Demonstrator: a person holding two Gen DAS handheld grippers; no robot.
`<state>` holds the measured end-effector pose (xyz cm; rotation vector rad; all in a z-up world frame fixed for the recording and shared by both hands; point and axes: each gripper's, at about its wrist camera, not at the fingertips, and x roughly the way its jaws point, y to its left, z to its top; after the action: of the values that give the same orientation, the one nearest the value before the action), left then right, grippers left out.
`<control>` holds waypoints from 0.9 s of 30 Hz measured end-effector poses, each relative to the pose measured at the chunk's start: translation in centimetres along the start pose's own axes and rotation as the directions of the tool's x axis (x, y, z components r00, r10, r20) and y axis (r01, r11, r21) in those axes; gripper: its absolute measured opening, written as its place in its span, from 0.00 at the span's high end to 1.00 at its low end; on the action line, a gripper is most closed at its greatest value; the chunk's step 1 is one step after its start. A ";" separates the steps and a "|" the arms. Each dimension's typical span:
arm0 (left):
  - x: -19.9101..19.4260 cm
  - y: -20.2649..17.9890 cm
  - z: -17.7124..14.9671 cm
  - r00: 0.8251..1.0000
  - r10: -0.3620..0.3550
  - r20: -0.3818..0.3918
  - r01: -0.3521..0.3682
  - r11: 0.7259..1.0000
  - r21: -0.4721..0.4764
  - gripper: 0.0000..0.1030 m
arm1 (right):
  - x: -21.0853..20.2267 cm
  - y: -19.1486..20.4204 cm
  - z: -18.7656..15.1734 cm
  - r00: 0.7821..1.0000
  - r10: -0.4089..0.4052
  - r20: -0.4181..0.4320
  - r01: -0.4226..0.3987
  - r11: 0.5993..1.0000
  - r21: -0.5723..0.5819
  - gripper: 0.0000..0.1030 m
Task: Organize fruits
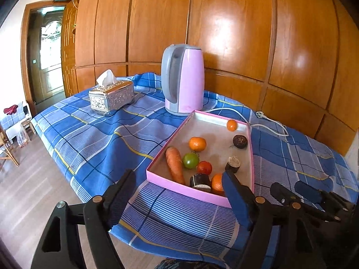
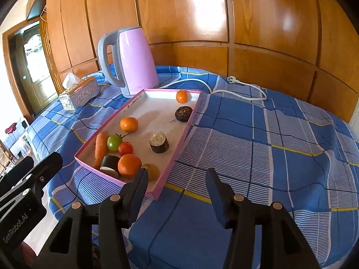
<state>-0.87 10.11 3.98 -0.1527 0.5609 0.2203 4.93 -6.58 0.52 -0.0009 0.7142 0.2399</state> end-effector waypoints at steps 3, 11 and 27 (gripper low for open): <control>-0.2 -0.1 0.0 1.000 0.003 0.005 -0.003 1.000 0.000 0.20 | 0.0 0.0 -0.1 1.000 0.001 -0.002 -0.001 1.000 -0.001 0.48; -0.1 0.0 0.0 1.000 0.005 0.002 -0.005 1.000 -0.001 0.20 | 0.1 0.1 -0.2 1.000 0.002 -0.005 -0.002 1.000 -0.001 0.47; 0.0 0.0 -0.2 1.000 0.008 0.002 -0.008 1.000 0.002 0.18 | 0.2 0.3 -0.4 1.000 0.012 -0.020 -0.013 1.000 -0.007 0.47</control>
<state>-1.02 10.10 3.84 -0.1486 0.5597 0.2282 4.78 -6.23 0.11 -0.0053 0.7333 0.2545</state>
